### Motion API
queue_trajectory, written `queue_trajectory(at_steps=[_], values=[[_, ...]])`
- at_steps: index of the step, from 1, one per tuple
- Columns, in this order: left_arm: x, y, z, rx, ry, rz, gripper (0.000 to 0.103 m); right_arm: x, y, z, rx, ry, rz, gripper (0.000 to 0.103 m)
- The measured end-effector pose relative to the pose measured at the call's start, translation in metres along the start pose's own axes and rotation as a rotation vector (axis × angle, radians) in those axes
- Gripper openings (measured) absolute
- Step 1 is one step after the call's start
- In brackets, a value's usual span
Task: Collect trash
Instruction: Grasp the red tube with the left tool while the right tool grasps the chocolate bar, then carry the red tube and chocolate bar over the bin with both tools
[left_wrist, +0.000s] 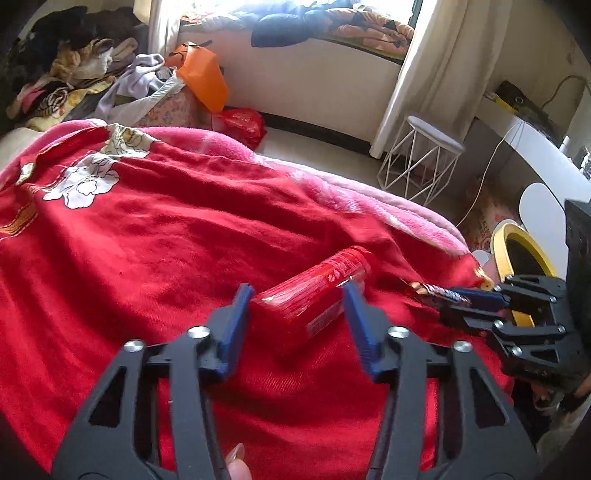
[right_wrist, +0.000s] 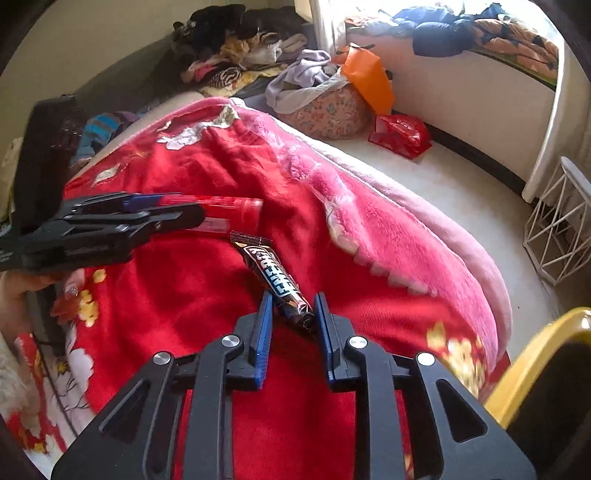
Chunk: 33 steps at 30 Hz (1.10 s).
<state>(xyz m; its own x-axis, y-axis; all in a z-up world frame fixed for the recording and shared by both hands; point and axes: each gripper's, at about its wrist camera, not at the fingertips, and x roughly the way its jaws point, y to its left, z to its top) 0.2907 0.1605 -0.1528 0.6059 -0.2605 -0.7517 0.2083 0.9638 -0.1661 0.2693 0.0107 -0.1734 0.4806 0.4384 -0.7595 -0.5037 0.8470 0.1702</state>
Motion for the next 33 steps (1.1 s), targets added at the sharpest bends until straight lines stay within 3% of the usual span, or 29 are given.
queue_trajectory(at_steps=[8, 18, 33], values=[[-0.012, -0.021, -0.014, 0.026, 0.015, 0.013, 0.028, -0.032, -0.001, -0.024, 0.054, -0.045, -0.008, 0.020], [-0.036, -0.059, -0.040, 0.003, -0.009, 0.063, 0.024, -0.083, -0.019, -0.037, 0.124, -0.132, -0.017, 0.020], [-0.075, -0.131, -0.038, 0.043, -0.101, -0.011, 0.023, -0.147, -0.071, -0.066, 0.263, -0.225, -0.070, 0.019]])
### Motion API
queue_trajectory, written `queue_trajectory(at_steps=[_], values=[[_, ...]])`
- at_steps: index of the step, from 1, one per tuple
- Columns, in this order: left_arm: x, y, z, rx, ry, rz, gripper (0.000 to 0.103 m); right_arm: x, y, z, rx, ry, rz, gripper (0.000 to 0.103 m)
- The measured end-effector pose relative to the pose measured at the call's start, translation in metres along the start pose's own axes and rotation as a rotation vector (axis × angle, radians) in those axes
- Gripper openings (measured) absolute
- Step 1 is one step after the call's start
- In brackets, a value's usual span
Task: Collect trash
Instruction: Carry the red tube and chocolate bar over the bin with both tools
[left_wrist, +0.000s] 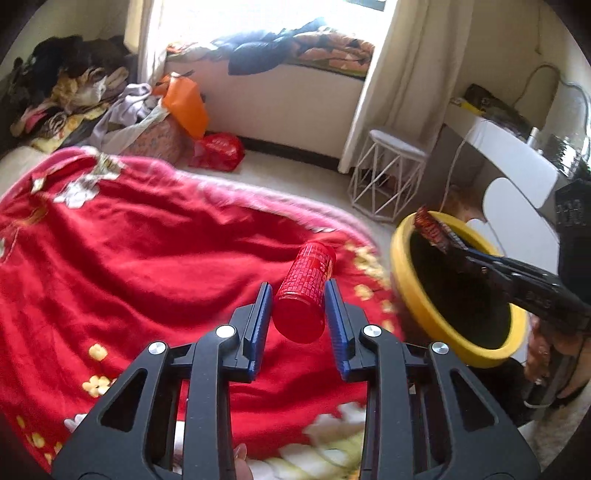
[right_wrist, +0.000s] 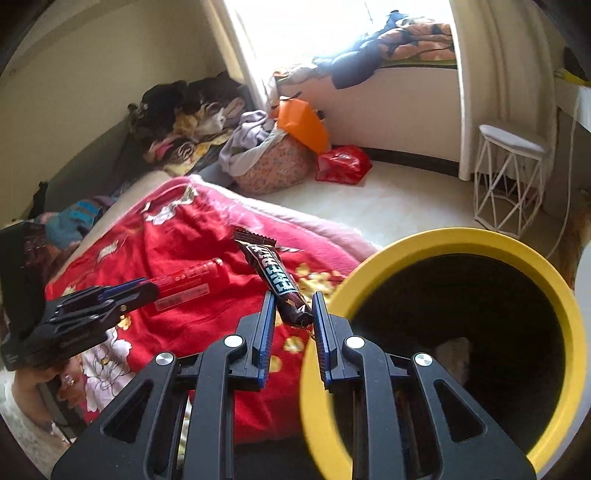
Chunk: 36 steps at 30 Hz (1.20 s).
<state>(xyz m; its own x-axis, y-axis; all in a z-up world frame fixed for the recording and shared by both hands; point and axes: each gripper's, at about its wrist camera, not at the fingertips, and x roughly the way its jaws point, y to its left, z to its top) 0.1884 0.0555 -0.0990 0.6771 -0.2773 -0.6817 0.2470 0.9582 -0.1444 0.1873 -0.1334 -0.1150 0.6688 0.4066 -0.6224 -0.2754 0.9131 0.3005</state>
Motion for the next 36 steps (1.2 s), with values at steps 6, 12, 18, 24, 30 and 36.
queue_trajectory(at_steps=[6, 12, 18, 24, 30, 36], values=[[-0.015, -0.028, 0.012, 0.033, -0.042, -0.040, 0.023, -0.021, -0.021, -0.003, 0.048, -0.026, -0.023, 0.019], [-0.021, -0.060, 0.019, 0.089, -0.064, -0.078, 0.023, -0.037, -0.046, -0.005, 0.107, -0.056, -0.063, 0.019], [-0.019, -0.083, 0.020, 0.123, -0.068, -0.100, 0.023, -0.054, -0.072, -0.006, 0.169, -0.089, -0.097, 0.019], [-0.019, -0.102, 0.018, 0.141, -0.069, -0.119, 0.023, -0.065, -0.086, -0.008, 0.207, -0.115, -0.125, 0.019], [-0.019, -0.122, 0.016, 0.157, -0.065, -0.134, 0.023, -0.072, -0.096, -0.008, 0.233, -0.130, -0.139, 0.019], [-0.020, -0.137, 0.014, 0.164, -0.072, -0.147, 0.023, -0.080, -0.104, -0.007, 0.259, -0.150, -0.157, 0.019]])
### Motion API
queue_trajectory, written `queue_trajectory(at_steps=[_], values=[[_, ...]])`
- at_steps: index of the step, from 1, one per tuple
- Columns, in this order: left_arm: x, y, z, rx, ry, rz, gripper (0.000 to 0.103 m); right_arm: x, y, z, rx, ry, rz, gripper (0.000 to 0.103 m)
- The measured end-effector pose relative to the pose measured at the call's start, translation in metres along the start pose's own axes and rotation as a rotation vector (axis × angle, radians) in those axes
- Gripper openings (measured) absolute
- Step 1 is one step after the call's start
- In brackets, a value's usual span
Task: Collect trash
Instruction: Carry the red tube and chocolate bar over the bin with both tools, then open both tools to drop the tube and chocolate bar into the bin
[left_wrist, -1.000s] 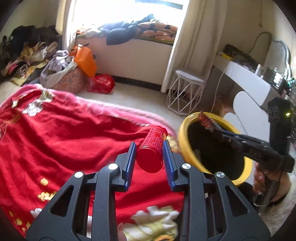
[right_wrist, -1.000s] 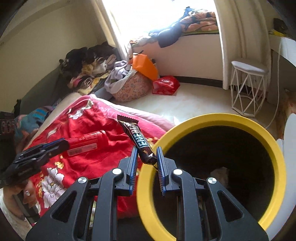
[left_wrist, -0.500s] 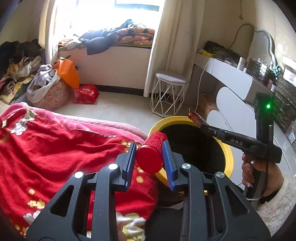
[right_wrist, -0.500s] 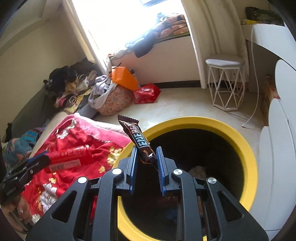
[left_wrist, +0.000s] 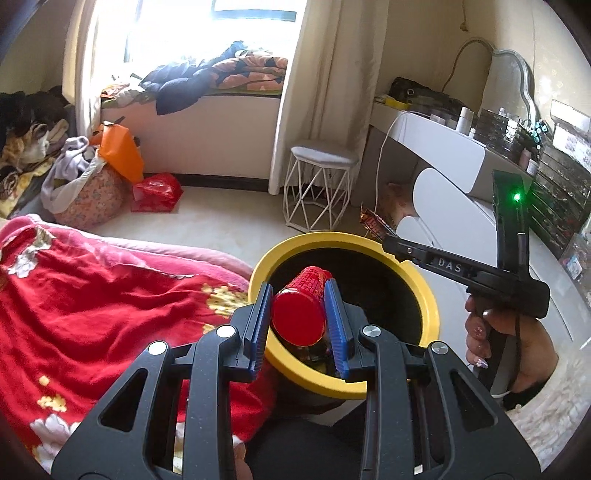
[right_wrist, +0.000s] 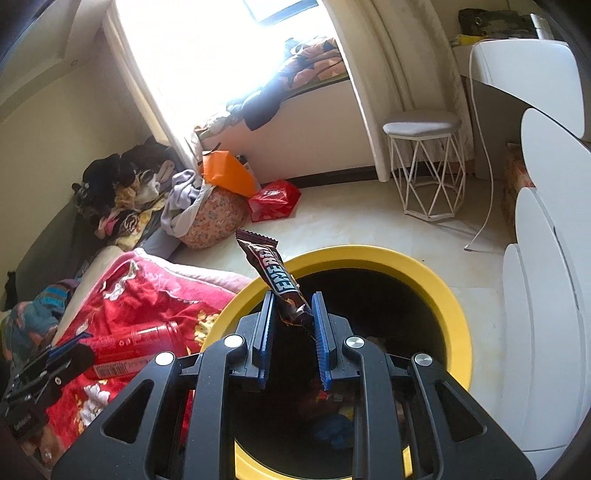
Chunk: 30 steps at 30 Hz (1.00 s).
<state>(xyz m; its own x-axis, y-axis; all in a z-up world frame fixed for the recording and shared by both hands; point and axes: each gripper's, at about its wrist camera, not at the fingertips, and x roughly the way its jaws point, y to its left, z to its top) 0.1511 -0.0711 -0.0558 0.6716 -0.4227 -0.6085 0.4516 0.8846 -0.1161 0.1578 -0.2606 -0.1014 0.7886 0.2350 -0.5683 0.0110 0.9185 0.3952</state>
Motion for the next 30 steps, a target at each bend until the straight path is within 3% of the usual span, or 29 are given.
queue_trajectory(at_steps=[22, 30], values=[[0.024, -0.021, -0.011, -0.068, 0.023, 0.016, 0.023, -0.002, -0.013, 0.010, 0.022, -0.022, -0.058, 0.019], [0.051, -0.028, -0.018, -0.073, 0.064, 0.022, 0.023, 0.016, -0.027, 0.010, 0.041, 0.043, -0.077, 0.019]])
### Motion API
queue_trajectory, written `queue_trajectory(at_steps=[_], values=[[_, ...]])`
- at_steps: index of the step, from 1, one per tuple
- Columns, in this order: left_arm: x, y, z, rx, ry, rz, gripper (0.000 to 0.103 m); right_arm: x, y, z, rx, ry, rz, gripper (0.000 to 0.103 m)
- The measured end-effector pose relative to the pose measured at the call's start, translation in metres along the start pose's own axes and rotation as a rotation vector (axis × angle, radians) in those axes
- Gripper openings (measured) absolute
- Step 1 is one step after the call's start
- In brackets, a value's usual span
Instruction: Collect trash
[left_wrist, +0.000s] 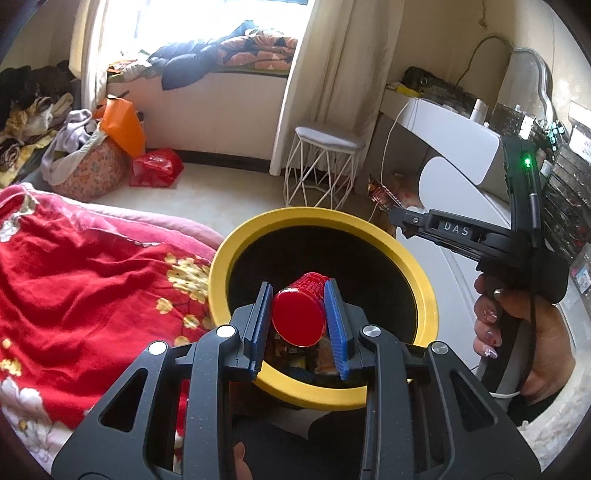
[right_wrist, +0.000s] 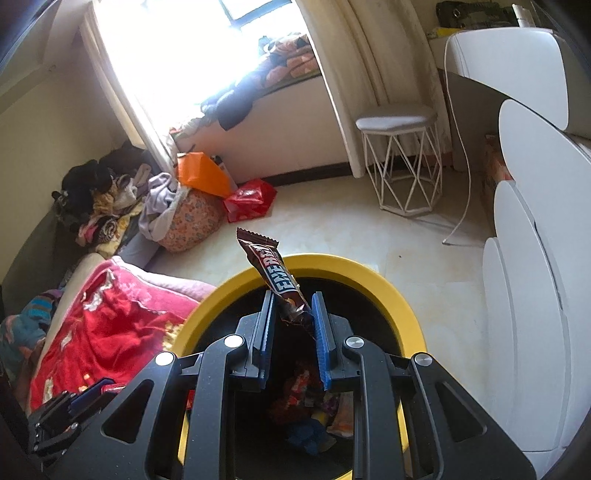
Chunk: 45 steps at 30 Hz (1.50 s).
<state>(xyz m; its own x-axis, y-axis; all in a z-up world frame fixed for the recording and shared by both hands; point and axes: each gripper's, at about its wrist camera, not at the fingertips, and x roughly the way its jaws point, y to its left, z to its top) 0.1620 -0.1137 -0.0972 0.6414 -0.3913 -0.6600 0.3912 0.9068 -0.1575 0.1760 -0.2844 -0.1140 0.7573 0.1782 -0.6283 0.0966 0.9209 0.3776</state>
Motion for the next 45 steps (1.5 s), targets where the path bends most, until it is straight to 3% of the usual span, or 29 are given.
queue_trajectory(at_steps=[30, 32, 34, 36, 38, 40, 42, 44, 45], values=[[0.053, 0.002, -0.008, -0.041, 0.090, -0.045, 0.023, 0.026, -0.016, -0.017, 0.002, 0.122, -0.001, 0.022], [0.053, 0.003, -0.008, -0.044, 0.092, -0.062, 0.023, 0.025, -0.016, -0.018, 0.002, 0.129, -0.005, 0.026], [0.052, 0.004, -0.008, -0.047, 0.090, -0.072, 0.023, 0.023, -0.016, -0.021, 0.005, 0.130, -0.008, 0.040], [0.050, 0.004, -0.006, -0.050, 0.089, -0.081, 0.032, 0.018, -0.015, -0.023, -0.003, 0.121, -0.013, 0.042], [0.047, 0.004, -0.006, -0.049, 0.088, -0.073, 0.047, 0.009, -0.014, -0.024, -0.009, 0.105, -0.019, 0.047], [0.042, 0.005, -0.005, -0.054, 0.085, -0.071, 0.050, 0.000, -0.011, -0.025, -0.020, 0.083, -0.020, 0.056], [0.037, 0.007, -0.003, -0.060, 0.079, -0.057, 0.059, -0.013, -0.007, -0.026, -0.042, 0.053, -0.028, 0.062], [0.029, 0.013, 0.000, -0.074, 0.071, -0.039, 0.076, -0.024, -0.002, -0.026, -0.058, 0.019, -0.038, 0.069], [0.024, 0.016, 0.002, -0.083, 0.065, -0.031, 0.078, -0.030, 0.000, -0.025, -0.063, 0.000, -0.043, 0.075]])
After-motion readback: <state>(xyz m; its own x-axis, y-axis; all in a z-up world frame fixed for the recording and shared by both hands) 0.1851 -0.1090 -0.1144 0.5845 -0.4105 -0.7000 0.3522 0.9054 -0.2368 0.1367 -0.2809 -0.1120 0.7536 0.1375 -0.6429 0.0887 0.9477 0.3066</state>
